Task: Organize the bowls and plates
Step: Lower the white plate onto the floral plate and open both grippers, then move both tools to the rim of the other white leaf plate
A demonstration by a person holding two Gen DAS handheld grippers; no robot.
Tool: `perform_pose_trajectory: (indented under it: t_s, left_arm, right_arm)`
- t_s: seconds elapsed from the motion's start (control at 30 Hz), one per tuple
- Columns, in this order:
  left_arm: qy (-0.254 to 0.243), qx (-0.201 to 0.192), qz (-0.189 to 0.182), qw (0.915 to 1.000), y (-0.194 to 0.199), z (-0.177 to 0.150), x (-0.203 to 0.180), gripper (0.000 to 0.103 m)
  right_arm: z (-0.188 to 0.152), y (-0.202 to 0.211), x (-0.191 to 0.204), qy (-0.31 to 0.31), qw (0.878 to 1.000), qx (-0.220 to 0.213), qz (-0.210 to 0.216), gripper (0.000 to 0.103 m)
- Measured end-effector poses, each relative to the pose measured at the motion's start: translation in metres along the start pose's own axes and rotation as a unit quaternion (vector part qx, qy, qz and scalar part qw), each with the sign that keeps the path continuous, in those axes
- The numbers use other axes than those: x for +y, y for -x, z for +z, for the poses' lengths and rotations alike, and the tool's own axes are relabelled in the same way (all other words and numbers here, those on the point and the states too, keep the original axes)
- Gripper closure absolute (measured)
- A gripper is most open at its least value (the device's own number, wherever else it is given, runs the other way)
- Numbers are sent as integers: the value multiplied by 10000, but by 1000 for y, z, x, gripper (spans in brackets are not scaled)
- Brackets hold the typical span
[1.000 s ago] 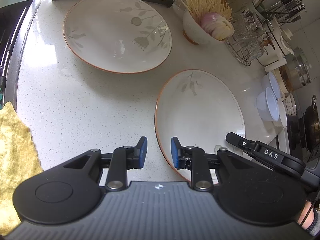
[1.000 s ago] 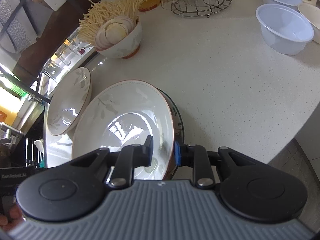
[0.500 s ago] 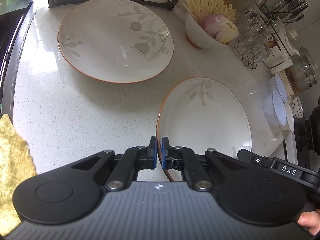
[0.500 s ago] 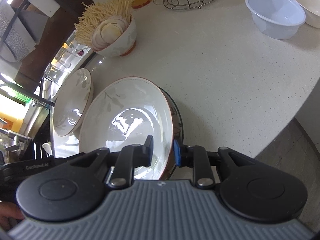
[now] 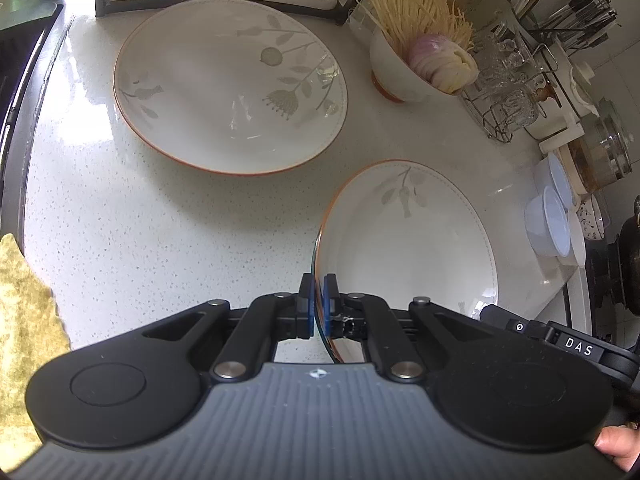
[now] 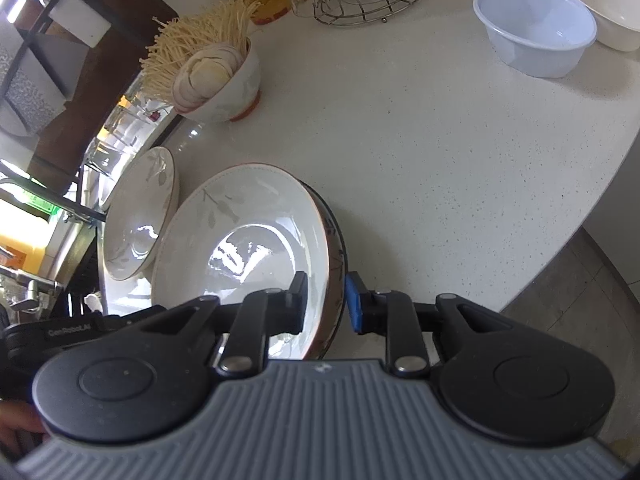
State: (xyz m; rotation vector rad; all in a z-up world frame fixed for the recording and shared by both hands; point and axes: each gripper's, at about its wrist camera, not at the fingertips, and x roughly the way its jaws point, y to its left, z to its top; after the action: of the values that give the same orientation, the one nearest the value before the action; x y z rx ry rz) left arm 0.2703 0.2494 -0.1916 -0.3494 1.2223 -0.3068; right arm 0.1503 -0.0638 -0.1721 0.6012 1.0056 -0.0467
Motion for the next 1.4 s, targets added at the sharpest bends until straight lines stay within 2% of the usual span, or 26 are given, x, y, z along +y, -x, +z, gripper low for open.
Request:
perform_pose_trajectory:
  t_s: [0.5,0.57,0.63,0.73,1.03,1.23,1.4]
  left_arm:
    - [-218,-37,86,9997,4,-1,-8,97]
    - [-222,-51,34,9997,7,-2,-7,93]
    - [-230,-89,-26,9997,11,-2,-6,85]
    - [-330,-184,-45,9993,21,-3,-8,82]
    - [-1042,-601,71,9927,75,-9,-41,82]
    - [-1180,-810,-127,9896,112,-11,-49,82]
    - [-1334,-997,-140,9859,142,-16,-46,81]
  right_arm:
    - [-1,-7,-1,144,9998,-70,-70,84]
    - [0,-4,-2,108,9998,-116,-82,84]
    - [1,0,-2,93,9997,-179,-104,84]
    - [2,9,0,145,9994,-306,-121,84]
    - [-3,41,19,358,9975,-595,128,82]
    - [-10,69,44,581,9938,-890,315,82]
    - [-20,91,67,805,9893,-1157,388,82]
